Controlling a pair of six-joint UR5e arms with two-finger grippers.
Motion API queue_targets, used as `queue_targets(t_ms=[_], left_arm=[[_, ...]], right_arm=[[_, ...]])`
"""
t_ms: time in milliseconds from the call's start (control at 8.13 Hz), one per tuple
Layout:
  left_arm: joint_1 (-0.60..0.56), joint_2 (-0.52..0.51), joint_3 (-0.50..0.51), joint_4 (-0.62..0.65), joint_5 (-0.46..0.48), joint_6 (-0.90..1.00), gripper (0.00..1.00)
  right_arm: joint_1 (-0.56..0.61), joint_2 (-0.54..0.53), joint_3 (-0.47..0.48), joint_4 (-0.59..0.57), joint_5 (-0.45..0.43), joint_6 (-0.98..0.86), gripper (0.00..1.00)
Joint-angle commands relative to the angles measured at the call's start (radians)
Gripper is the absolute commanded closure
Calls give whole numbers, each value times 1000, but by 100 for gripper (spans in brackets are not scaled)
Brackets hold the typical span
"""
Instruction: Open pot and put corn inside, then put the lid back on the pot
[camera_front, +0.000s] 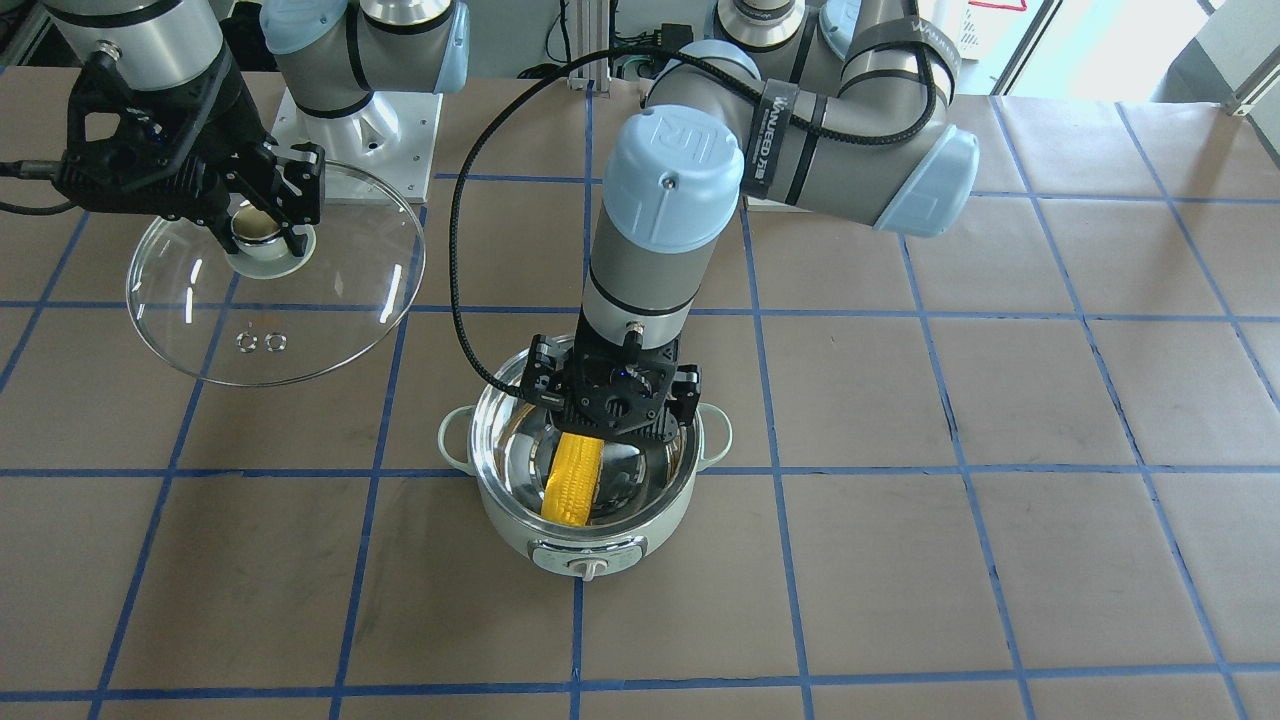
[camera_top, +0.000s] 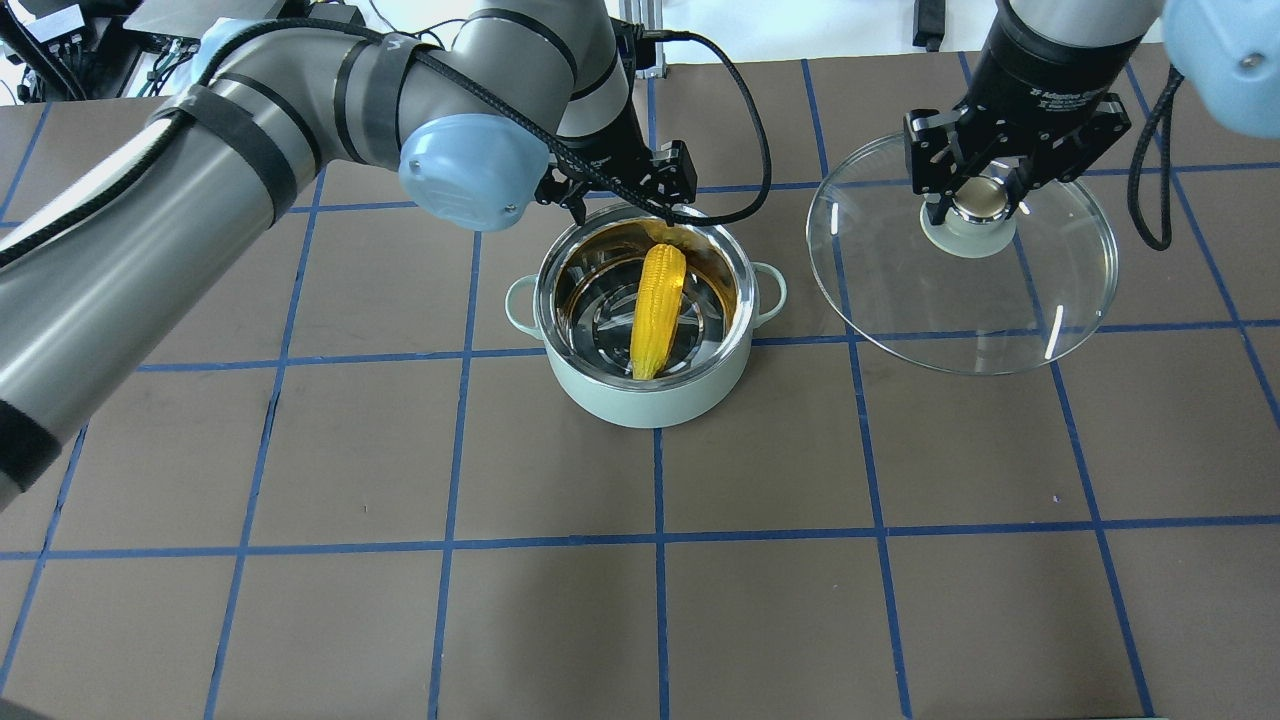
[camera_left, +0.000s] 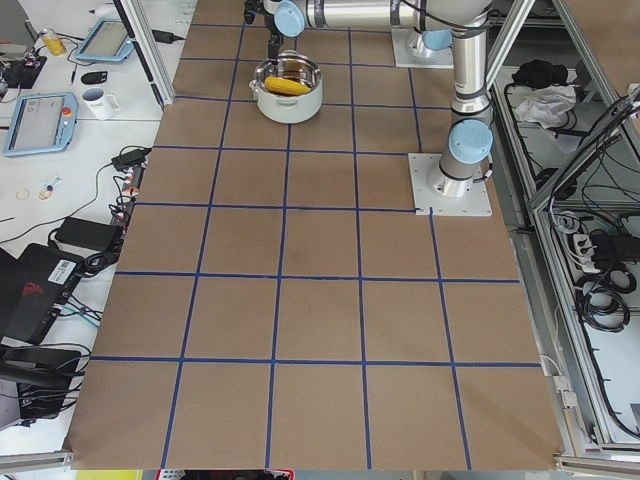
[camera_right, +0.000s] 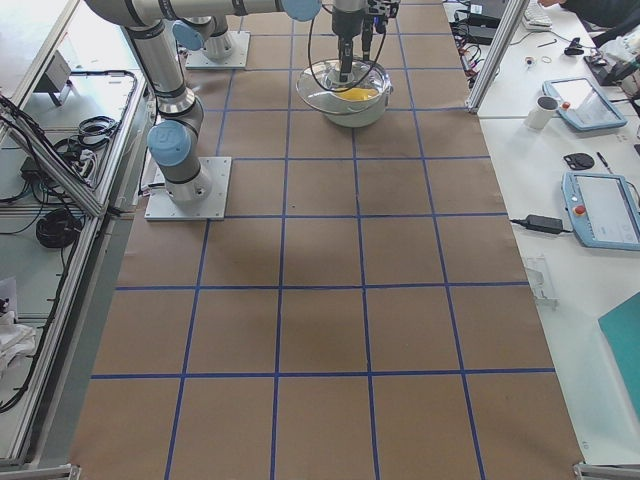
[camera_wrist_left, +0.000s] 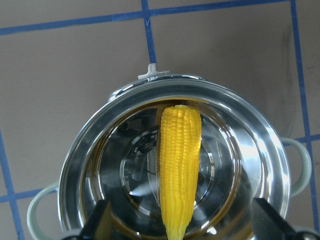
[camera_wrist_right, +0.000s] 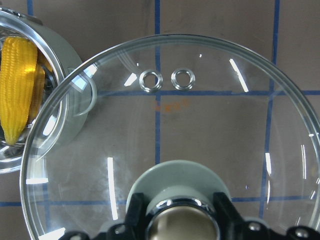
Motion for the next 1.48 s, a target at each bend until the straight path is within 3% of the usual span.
queue_targets(t_ms=[0, 246, 492, 1352], left_arm=[[71, 140, 35, -228, 34, 93, 0], [194, 214, 46, -373, 52, 113, 0], [234, 262, 32, -384, 97, 196, 0], [254, 277, 29, -379, 103, 216, 0]], right_arm=[[104, 132, -93, -47, 3, 102, 78], [257, 241, -102, -191, 12, 311, 78], [354, 298, -102, -272, 17, 426, 78], [419, 393, -90, -337, 15, 490, 78]])
